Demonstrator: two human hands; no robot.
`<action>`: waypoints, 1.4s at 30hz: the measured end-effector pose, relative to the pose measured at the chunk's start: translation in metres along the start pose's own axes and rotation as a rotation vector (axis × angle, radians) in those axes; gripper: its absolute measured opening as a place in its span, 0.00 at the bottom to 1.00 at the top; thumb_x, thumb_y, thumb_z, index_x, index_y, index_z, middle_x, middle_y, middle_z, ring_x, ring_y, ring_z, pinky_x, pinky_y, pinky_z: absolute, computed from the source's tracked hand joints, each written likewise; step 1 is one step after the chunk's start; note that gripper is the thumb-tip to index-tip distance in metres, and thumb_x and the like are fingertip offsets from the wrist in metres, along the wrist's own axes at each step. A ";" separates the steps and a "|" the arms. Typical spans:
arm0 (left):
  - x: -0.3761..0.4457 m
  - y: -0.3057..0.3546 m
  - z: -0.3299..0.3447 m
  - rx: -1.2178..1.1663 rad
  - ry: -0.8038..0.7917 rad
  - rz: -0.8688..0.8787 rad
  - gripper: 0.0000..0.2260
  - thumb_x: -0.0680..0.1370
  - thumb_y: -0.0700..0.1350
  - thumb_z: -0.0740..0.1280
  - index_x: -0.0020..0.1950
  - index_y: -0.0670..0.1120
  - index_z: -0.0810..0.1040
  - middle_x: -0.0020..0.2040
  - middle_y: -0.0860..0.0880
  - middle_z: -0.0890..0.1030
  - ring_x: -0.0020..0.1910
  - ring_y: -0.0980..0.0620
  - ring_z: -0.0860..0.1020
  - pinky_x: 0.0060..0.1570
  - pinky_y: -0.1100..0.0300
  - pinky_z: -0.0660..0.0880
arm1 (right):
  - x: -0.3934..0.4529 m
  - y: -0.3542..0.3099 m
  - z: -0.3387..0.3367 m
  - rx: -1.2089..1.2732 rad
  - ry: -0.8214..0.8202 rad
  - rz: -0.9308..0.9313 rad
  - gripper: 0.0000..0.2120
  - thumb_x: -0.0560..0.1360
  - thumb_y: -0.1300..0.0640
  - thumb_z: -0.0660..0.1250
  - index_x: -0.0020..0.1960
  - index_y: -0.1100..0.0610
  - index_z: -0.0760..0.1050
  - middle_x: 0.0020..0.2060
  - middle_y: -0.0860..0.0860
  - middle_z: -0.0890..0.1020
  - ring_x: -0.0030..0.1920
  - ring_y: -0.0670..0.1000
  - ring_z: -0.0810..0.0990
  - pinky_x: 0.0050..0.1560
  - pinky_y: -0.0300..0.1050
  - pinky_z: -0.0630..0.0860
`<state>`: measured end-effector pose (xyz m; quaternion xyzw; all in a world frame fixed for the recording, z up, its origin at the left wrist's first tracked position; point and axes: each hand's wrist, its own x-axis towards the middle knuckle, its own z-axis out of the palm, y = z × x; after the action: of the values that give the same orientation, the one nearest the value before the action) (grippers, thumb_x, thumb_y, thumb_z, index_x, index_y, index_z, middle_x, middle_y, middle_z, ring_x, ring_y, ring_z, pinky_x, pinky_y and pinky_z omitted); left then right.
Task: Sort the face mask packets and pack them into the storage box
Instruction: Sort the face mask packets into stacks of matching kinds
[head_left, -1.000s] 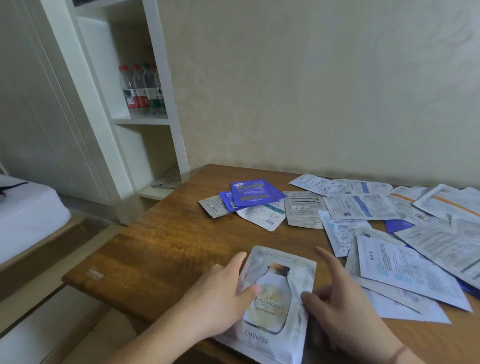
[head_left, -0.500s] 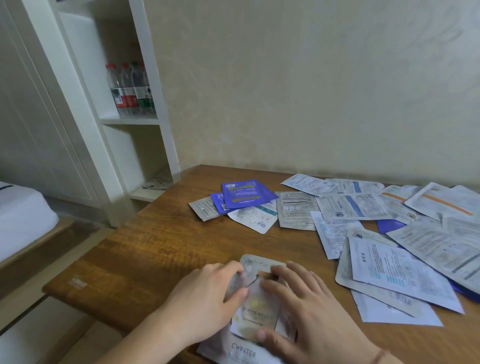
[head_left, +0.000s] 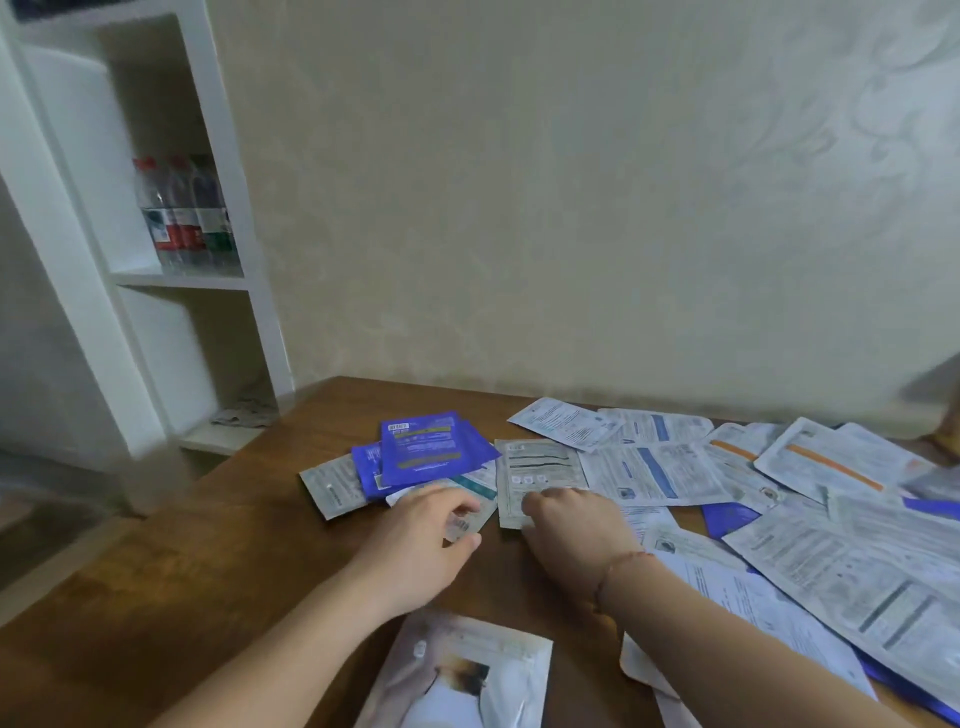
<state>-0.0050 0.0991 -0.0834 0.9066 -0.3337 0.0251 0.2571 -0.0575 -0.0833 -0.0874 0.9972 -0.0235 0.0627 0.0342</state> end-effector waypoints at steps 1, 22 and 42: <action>0.008 -0.001 0.002 0.006 -0.004 0.009 0.15 0.78 0.51 0.69 0.65 0.56 0.76 0.59 0.62 0.75 0.57 0.64 0.73 0.51 0.70 0.67 | 0.003 0.001 0.004 -0.036 -0.002 -0.025 0.11 0.81 0.54 0.55 0.57 0.55 0.74 0.54 0.55 0.81 0.53 0.57 0.79 0.48 0.49 0.75; -0.016 0.014 -0.029 -0.809 -0.023 0.068 0.27 0.74 0.44 0.72 0.68 0.61 0.65 0.49 0.51 0.86 0.52 0.53 0.84 0.55 0.57 0.78 | -0.004 0.029 -0.110 0.683 0.591 0.173 0.04 0.76 0.52 0.68 0.47 0.48 0.82 0.34 0.45 0.81 0.37 0.49 0.78 0.36 0.36 0.73; -0.198 -0.048 -0.023 -0.084 0.002 0.301 0.26 0.70 0.70 0.69 0.64 0.61 0.76 0.41 0.62 0.68 0.45 0.60 0.72 0.50 0.68 0.69 | -0.067 -0.077 -0.009 0.537 0.111 0.084 0.06 0.76 0.48 0.65 0.48 0.46 0.80 0.42 0.44 0.78 0.45 0.49 0.76 0.41 0.42 0.71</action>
<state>-0.1263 0.2582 -0.1282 0.8348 -0.4662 0.0501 0.2885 -0.1210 -0.0032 -0.0924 0.9638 -0.0453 0.1224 -0.2327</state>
